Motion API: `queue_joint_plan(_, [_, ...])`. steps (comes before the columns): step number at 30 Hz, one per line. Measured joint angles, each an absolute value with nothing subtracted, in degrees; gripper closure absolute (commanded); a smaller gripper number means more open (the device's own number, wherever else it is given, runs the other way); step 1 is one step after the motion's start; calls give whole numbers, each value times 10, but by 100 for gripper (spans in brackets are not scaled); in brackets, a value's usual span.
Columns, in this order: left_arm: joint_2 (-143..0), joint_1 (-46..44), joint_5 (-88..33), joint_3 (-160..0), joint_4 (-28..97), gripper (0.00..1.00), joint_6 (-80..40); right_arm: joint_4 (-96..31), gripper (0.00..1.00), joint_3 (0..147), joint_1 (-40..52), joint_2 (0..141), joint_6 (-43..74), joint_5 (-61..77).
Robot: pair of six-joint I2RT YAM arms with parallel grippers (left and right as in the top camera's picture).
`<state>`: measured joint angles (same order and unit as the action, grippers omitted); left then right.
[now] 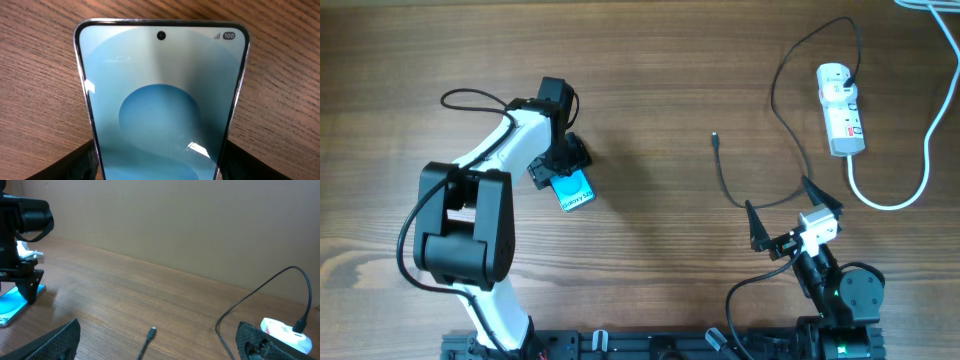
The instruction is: Plug charger to phone and switch on socket
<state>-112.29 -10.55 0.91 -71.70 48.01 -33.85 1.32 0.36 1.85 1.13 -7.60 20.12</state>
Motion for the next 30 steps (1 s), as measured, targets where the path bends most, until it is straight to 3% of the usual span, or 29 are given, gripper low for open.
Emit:
queue_joint_plan(6, [-1125, -105, 5, -726, 491, 25, -340, 13, 0, 4, 18, 11, -76, 201])
queue_joint_plan(11, [-1125, -105, -4, -729, 501, 18, -340, 13, 0, 4, 18, 11, -76, 201])
queue_joint_plan(13, [-1125, -105, -6, -730, 516, 24, -341, 13, 0, 4, 18, 11, -76, 201])
queue_joint_plan(24, [-1125, -105, -7, -717, 480, 18, -348, 70, 0, 3, 18, 12, -49, 241])
queue_joint_plan(27, [-1122, -105, -3, -711, 470, 31, -350, 93, 0, 9, 18, 15, 44, 253])
queue_joint_plan(30, [-1120, -105, 2, -708, 460, 34, -352, 89, 0, 40, 18, 46, 85, 258])
